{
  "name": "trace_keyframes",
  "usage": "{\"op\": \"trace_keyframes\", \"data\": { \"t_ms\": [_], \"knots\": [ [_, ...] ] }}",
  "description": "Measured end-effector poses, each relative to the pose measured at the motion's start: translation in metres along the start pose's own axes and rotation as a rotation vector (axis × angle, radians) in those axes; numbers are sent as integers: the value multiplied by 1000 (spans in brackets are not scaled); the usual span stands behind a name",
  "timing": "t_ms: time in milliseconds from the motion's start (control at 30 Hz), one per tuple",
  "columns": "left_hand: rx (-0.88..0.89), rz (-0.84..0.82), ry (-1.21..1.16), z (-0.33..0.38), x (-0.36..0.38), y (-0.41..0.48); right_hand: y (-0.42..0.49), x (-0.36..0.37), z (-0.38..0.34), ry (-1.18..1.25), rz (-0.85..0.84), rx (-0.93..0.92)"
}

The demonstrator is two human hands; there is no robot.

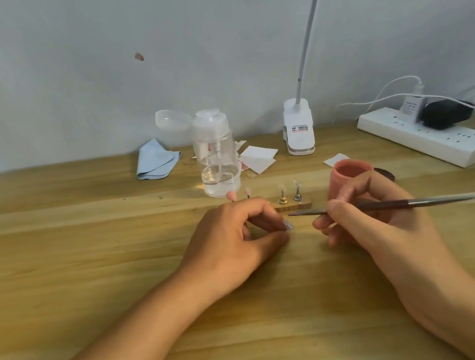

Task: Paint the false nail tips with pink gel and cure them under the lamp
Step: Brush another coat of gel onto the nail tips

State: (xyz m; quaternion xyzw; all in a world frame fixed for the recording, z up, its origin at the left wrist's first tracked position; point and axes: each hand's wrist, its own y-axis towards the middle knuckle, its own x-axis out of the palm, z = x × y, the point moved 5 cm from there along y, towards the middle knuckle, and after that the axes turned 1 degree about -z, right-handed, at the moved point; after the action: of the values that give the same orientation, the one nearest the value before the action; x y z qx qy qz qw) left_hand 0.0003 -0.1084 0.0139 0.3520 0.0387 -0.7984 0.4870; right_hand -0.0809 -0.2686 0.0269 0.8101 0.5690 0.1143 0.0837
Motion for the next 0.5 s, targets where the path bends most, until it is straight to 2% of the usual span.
{"op": "trace_keyframes", "data": {
  "t_ms": [500],
  "knots": [
    [-37, -5, -14, 4, 0, -1, -1, 2, 1, -45, 14, -24]
  ]
}}
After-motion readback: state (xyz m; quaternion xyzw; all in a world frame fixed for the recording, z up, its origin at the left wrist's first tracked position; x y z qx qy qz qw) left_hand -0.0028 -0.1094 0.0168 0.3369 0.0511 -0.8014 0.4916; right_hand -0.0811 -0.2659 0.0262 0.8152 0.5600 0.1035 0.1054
